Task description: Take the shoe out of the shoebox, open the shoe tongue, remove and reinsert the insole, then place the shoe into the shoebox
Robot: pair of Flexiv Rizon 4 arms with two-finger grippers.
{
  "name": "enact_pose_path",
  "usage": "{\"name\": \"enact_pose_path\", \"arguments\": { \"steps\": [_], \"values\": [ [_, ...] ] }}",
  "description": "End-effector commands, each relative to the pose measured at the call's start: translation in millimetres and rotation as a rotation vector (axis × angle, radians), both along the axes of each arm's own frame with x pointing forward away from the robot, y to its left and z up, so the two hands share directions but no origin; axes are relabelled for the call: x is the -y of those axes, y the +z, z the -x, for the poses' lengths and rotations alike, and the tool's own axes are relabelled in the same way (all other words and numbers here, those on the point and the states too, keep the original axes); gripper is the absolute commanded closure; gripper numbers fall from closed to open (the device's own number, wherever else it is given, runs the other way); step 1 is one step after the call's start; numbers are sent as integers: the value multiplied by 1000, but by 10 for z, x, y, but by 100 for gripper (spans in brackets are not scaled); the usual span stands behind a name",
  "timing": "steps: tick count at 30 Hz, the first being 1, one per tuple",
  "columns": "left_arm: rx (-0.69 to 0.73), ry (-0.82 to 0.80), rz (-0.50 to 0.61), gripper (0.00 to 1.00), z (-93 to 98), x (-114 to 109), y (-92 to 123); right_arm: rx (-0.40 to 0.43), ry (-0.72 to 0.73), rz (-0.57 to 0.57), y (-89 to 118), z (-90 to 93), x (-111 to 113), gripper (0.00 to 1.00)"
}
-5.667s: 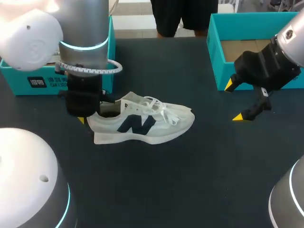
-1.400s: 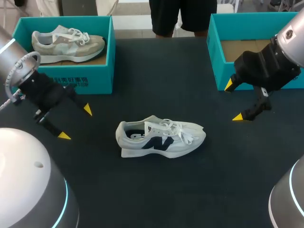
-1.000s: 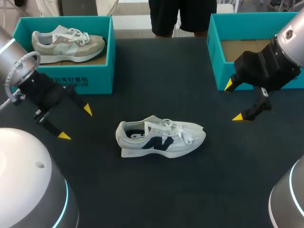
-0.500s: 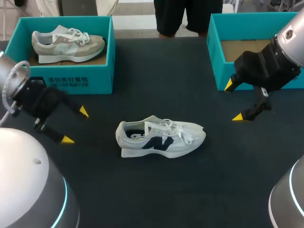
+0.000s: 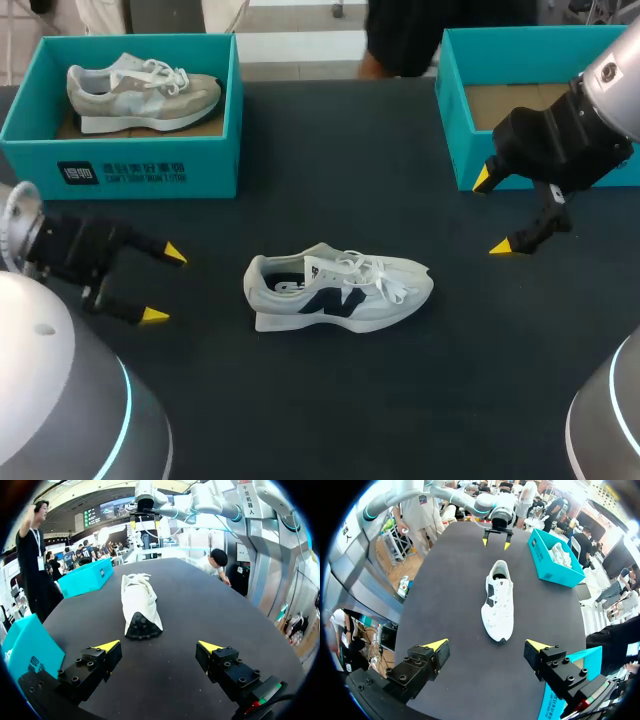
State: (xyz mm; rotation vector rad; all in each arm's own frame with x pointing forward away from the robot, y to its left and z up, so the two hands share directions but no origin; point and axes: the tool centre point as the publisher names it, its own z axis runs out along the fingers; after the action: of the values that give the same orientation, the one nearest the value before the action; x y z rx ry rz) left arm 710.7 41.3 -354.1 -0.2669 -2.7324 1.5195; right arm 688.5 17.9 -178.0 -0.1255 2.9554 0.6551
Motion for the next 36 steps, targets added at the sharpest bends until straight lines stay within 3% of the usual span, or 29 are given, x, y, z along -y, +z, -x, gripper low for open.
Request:
{"name": "enact_pose_path", "arguments": {
  "steps": [1, 7, 25, 36],
  "values": [
    [-17, 21, 62, 0, -138, 54, -198, -4, 1, 3, -10, -24, -17, 0],
    [-51, 79, 105, 0, -179, 103, -320, -4, 1, 3, -10, -24, -17, 0],
    [-64, 99, 118, 0, -170, 106, -325, -4, 1, 3, -10, -24, -17, 0],
    [-28, 155, 92, 0, -152, 580, -379, -4, 1, 3, -10, -24, -17, 0]
  ]
}}
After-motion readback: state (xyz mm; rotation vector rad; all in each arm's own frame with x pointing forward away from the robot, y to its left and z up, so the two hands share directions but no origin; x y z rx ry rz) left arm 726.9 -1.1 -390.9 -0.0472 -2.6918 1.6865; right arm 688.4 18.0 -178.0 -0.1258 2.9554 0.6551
